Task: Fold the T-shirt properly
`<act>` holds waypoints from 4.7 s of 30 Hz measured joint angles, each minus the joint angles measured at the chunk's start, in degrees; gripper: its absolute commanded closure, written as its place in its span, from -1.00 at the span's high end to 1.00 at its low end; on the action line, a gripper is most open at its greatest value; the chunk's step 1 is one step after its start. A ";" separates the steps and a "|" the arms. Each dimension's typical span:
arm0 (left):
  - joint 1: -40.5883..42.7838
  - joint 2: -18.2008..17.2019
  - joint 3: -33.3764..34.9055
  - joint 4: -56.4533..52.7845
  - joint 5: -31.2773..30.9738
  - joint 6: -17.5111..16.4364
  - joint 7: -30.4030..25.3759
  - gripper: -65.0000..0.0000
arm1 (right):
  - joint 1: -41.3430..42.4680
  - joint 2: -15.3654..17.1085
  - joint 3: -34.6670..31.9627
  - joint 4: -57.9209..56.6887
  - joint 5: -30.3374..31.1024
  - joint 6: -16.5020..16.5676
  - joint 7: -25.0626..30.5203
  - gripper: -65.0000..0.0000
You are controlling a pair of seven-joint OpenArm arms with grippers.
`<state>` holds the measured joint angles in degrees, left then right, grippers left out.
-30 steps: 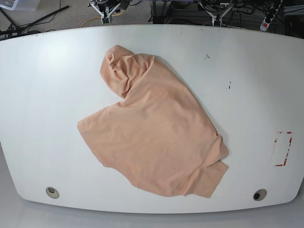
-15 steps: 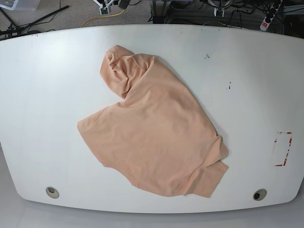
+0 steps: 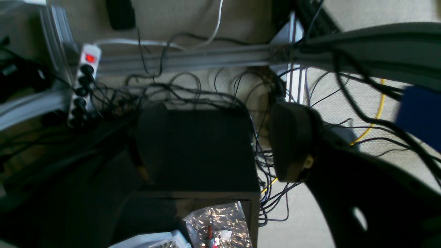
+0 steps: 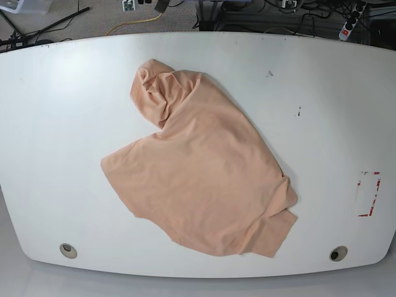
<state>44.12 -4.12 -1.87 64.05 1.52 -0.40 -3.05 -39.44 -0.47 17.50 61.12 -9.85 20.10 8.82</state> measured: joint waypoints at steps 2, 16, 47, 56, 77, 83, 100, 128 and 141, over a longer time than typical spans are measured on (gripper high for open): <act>2.38 -0.02 0.00 3.78 -0.04 0.00 0.87 0.30 | -2.29 -0.15 -0.11 4.28 1.40 0.24 -1.18 -0.62; 19.71 -0.24 -4.20 30.36 -0.09 0.17 0.70 0.30 | -20.59 -0.13 -0.20 28.00 13.57 0.15 -1.46 -0.62; 23.26 0.00 -10.49 48.35 -9.35 -0.28 0.66 0.62 | -20.31 0.02 -0.24 52.30 24.46 0.22 -1.68 -0.59; 17.07 0.59 -11.04 48.04 -9.35 -0.07 0.85 0.63 | -10.03 0.22 0.20 52.13 24.04 0.02 -13.42 0.26; 13.88 0.22 -10.88 47.87 -9.29 -0.02 1.44 0.62 | 27.52 6.69 -0.02 49.66 23.89 0.28 -51.78 0.41; 13.66 0.02 -11.08 47.87 -9.27 -0.09 1.44 0.62 | 38.62 7.65 0.02 42.75 24.41 2.14 -56.68 0.41; 13.49 0.11 -12.44 47.87 -9.27 -0.07 1.27 0.62 | 59.06 14.88 -0.24 9.66 24.13 3.76 -52.43 0.41; 13.49 0.44 -12.33 47.89 -9.29 -0.07 1.29 0.62 | 68.74 17.94 -8.35 -21.46 24.72 8.46 -35.98 0.34; 11.08 -0.04 -5.11 48.04 -9.29 -0.09 1.49 0.62 | 67.69 16.24 -10.05 -20.83 25.33 8.48 -35.41 -1.00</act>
<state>55.20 -4.16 -6.98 112.09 -7.77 -0.49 -1.56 28.25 15.77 7.44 40.29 15.49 28.58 -26.59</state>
